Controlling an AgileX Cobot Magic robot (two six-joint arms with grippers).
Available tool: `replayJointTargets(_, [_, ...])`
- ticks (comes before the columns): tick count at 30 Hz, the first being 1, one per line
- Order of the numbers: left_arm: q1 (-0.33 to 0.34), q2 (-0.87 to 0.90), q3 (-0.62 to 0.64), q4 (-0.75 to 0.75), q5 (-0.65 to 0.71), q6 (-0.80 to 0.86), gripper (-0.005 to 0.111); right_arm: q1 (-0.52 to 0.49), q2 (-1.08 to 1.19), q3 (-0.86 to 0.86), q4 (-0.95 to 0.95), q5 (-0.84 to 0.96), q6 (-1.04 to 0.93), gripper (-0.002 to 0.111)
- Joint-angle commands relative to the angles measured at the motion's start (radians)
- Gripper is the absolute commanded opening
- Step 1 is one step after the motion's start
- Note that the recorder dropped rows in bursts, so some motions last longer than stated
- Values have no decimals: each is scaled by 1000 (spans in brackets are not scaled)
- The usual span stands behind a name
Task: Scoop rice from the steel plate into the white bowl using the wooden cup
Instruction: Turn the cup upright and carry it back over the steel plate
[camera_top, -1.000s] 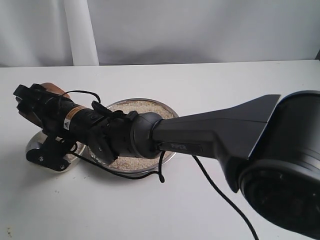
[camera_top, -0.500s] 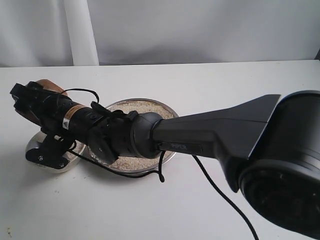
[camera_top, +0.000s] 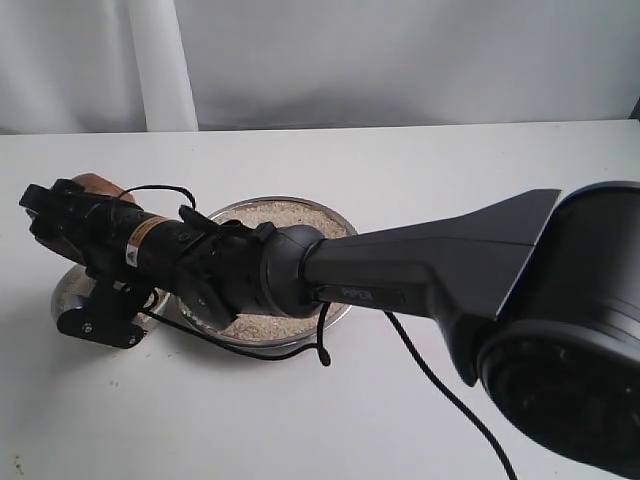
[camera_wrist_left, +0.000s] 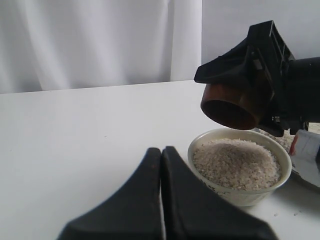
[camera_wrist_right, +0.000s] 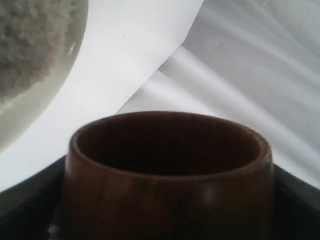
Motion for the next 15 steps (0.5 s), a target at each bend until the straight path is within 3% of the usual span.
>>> replayJointTargets(1, [-3, 0, 2, -8, -11, -5, 0, 0, -11, -6, 304, -19, -12, 0])
replayJointTargets(6, [-3, 0, 2, -8, -11, -5, 0, 0, -32, -6, 732, -38, 3, 0])
replayJointTargets(15, [-3, 0, 2, -8, -11, -5, 0, -43, -183, -6, 920, 214, 214, 0])
